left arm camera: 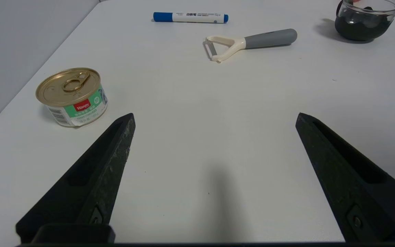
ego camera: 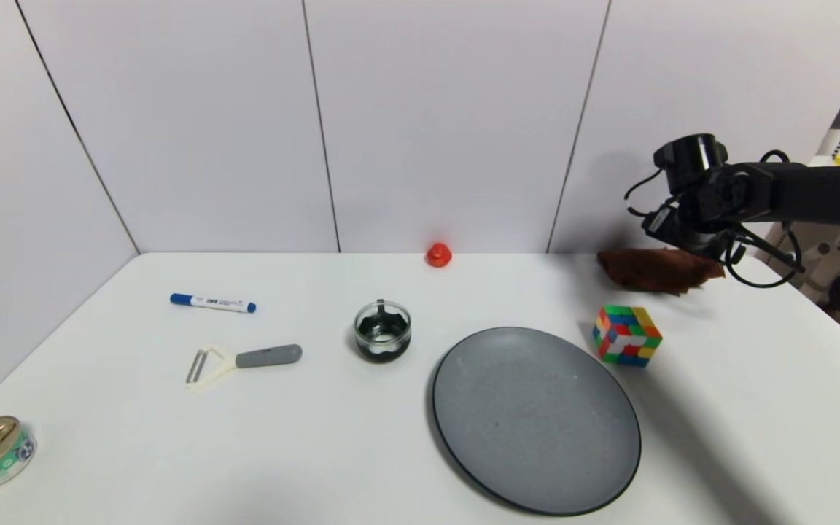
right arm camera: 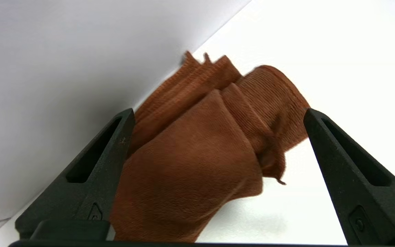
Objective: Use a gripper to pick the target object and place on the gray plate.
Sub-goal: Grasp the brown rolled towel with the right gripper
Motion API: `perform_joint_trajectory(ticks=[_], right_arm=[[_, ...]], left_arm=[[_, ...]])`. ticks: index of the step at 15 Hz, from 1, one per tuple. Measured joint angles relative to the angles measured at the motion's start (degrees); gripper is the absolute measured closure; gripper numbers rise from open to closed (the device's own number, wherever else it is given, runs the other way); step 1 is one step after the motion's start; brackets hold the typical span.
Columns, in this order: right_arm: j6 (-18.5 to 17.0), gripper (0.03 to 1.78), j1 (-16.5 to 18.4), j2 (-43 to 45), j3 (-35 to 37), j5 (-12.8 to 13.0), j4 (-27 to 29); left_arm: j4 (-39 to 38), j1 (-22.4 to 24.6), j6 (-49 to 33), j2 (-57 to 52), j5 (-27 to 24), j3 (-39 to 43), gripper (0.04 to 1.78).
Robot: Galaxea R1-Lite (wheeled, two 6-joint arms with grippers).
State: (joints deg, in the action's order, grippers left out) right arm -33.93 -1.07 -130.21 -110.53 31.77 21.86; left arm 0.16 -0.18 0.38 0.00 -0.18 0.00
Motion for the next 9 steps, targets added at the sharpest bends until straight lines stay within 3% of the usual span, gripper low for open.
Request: perform_joint_trajectory(ticks=[4, 9], right_arm=[[-3.9, 0.11, -0.1, 0.2, 0.9, 0.1, 4.7], [-8.6, 0.11, -0.5, -0.5, 1.1, -0.1, 5.6]], left_arm=[[0.0, 0.0, 0.0, 0.0, 0.0, 0.0, 0.13], [0.0, 0.0, 0.0, 0.0, 0.0, 0.0, 0.13]])
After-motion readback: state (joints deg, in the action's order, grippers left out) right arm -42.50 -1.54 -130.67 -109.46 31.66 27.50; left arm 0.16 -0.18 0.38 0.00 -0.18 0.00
